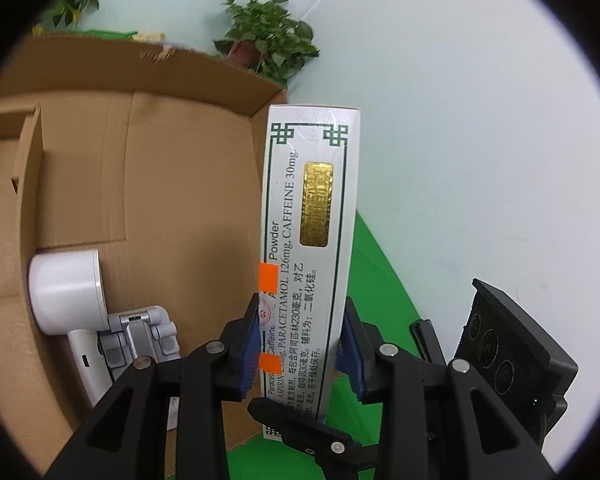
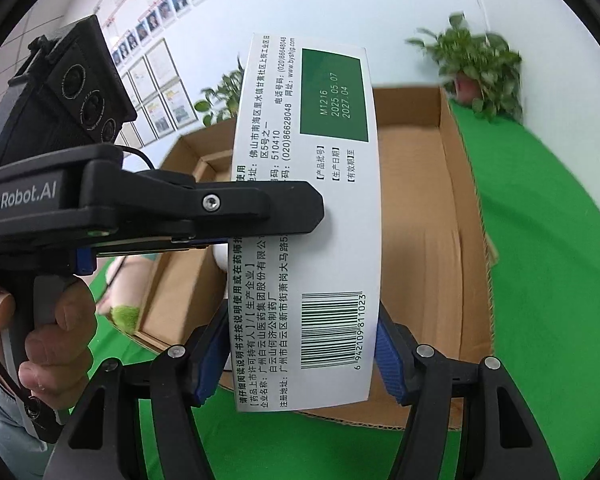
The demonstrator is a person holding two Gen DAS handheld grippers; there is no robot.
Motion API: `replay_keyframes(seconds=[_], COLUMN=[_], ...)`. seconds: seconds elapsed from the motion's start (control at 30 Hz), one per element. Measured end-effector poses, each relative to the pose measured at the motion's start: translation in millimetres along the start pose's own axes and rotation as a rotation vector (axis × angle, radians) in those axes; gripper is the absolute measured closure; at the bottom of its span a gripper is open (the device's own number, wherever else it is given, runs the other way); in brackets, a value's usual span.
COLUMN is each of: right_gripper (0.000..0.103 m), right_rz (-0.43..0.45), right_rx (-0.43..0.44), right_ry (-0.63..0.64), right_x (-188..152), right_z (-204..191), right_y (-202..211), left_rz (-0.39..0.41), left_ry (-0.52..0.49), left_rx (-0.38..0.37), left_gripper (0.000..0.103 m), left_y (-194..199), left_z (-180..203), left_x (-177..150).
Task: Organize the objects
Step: 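Carry the product box over the tray and lower it beside the stand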
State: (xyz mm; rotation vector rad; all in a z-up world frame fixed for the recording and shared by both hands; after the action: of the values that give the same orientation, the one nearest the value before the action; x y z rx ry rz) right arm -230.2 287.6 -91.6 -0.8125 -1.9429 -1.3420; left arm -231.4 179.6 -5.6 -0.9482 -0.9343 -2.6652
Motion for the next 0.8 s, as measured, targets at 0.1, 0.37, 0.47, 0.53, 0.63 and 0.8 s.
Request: replay_keyframes(seconds=[0.1,0.37,0.47,0.53,0.63,0.8], right_gripper=[0.041,0.04,0.038,0.037,0.037,0.041], right_rz=[-0.054,-0.153,-0.169,-0.153,-0.132,-0.089], right_rx=[0.011,0.015,-0.002,0.005,0.022,-0.005], right_ry=[-0.022,-0.084,-0.086,-0.097,-0.102,-0.112], right_x=[-8.1,-18.9,-20.1,-17.7,-13.6,-9.4], right_z=[8.4,28.5,32.0,35.5,39.3,42.5], right_y=[-17.1,-51.2,-57.5,-58.4,-55.4,-52.6], left_rz=[-0.031,-0.082,-0.087,-0.09,-0.097,-0.099], left_ry=[0.042,0.104,0.11,0.118,0.125,0.136], left_rx=[0.02,0.052,0.06,0.062,0.059,0.045], left_gripper=[0.069,0.069,0.07,0.07,0.07,0.069], left_y=[-13.6,-39.6,-44.5,-45.7,-47.0,-49.7], left_z=[-15.1,-39.0,-41.0,-42.9,-45.7,-50.1], left_x=[-4.2,-18.6,-23.2,-25.7,-28.4,-30.3])
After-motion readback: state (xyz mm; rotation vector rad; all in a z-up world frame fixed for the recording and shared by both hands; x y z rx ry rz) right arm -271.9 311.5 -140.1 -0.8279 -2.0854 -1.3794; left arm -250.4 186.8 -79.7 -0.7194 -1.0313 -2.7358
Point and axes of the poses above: each gripper's, at about its wrist camera, not at the fingertips, and y roughly against the way its jaws point, z to its right, x to its top, the point moved 2 cm from there along -y, roughly the way its jaws point, and after that the axes turned 8 degrees about z, right-handed, at the moved point
